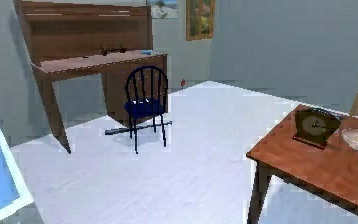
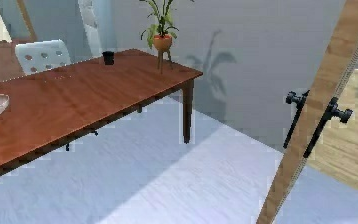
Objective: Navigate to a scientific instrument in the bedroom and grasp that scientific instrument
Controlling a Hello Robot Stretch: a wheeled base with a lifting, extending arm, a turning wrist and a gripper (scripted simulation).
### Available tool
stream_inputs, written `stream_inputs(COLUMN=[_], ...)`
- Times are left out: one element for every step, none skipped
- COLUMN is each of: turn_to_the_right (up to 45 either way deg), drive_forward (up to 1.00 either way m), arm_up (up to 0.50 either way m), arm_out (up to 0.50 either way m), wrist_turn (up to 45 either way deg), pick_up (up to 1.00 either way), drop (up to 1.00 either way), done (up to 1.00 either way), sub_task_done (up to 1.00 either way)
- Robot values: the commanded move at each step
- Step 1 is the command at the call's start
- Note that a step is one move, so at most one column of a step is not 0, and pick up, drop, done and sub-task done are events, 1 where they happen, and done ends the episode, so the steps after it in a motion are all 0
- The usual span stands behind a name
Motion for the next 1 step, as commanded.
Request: stream_inputs(turn_to_the_right=[0.0], drive_forward=[0.45], arm_up=[0.00], arm_out=[0.00], wrist_turn=[0.0], pick_up=[0.00], drop=[0.00], done=[0.00], sub_task_done=[0.00])
